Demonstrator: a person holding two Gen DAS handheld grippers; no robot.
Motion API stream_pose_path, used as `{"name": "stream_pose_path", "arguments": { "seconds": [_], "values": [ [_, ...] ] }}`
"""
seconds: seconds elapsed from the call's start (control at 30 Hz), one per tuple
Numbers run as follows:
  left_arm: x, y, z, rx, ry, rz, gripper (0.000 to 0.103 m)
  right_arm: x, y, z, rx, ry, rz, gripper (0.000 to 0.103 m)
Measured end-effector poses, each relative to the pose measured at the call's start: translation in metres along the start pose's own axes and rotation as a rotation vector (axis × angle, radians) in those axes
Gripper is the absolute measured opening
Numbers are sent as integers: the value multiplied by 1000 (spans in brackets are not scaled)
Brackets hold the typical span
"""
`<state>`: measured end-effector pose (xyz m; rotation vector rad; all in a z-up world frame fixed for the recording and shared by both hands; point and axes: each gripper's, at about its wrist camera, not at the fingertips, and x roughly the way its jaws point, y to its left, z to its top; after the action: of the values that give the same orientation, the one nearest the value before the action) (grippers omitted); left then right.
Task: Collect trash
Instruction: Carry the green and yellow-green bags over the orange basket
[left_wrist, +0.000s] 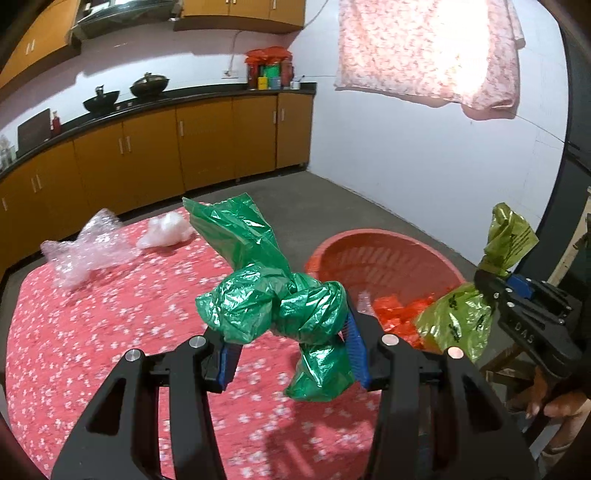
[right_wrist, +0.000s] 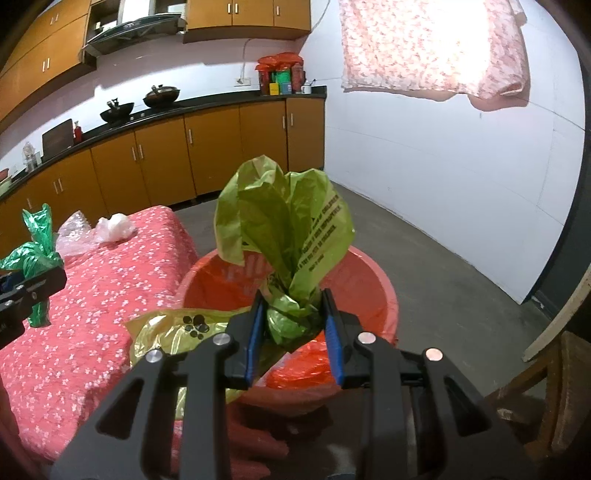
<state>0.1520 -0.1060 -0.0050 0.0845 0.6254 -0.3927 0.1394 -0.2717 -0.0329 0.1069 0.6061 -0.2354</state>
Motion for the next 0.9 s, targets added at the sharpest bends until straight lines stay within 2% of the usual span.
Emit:
{"name": "stream_pose_path", "arguments": {
  "seconds": [0.57,0.9],
  "values": [
    [20,-31,0,45,36,-30,49,10,-21,-5,27,16,-24,30],
    [46,-49,12,63,44,-92,49,28,-27,17,-45,8,-74,30]
  ]
}}
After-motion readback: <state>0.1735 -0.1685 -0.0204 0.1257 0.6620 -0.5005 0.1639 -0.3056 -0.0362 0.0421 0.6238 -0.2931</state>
